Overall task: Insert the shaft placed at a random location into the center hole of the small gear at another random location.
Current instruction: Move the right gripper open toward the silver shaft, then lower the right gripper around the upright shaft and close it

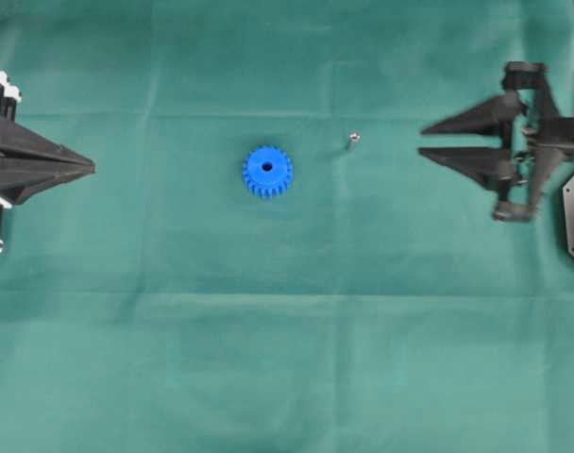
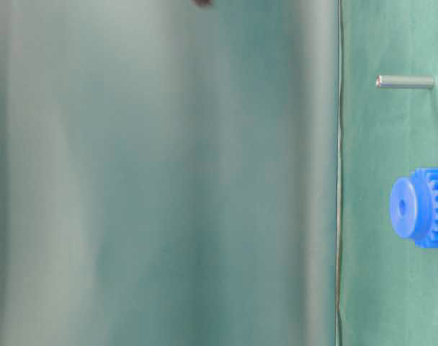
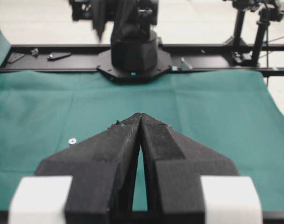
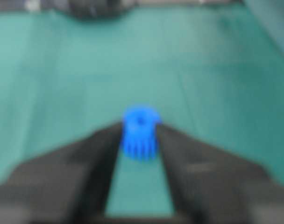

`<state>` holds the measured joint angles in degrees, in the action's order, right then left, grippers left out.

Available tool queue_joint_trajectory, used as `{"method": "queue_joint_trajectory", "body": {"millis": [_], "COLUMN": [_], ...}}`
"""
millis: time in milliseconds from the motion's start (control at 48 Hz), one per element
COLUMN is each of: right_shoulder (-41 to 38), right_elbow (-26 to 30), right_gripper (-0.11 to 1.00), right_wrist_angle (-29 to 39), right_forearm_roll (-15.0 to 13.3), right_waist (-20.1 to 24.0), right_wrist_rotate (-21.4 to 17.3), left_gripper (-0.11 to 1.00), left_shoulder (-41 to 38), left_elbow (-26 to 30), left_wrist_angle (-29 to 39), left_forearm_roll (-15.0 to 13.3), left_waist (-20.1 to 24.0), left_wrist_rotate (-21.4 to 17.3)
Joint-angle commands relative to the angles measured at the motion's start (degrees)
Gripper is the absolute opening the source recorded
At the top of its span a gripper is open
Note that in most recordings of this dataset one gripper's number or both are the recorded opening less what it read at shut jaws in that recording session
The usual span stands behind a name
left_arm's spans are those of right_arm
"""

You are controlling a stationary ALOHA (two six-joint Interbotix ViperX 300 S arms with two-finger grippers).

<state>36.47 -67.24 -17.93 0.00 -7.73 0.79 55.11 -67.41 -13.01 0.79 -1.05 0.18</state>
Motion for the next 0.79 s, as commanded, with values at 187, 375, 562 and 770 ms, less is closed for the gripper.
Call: {"method": "queue_joint_trajectory", "body": {"millis": [187, 375, 562, 770], "right_shoulder": [-16.0, -26.02, -31.9, -36.56], "right_elbow": [1.85, 3.69, 5.45, 6.33], "right_gripper": [0.84, 0.84, 0.84, 0.84], "right_wrist_angle": [-10.81, -15.82, -18.72, -20.74], "right_forearm_roll": [0.26, 0.88, 1.41, 2.29], "right_waist": [-4.22, -4.83, -5.45, -5.8], "right_wrist_rotate": [0.26, 0.26, 0.26, 0.26], "left_gripper": [0.0, 0.0, 0.0, 0.0], "left_shoulder": [-0.35, -0.44, -0.44, -0.53], "left_elbow": [1.41, 1.41, 1.32, 1.23], "left_wrist_angle": [-0.09, -0.09, 0.26, 0.88], "left_forearm_roll": [0.18, 0.18, 0.18, 0.26], "left_waist": [0.0, 0.0, -0.09, -0.09], "left_wrist_rotate": [0.0, 0.0, -0.09, -0.09]}}
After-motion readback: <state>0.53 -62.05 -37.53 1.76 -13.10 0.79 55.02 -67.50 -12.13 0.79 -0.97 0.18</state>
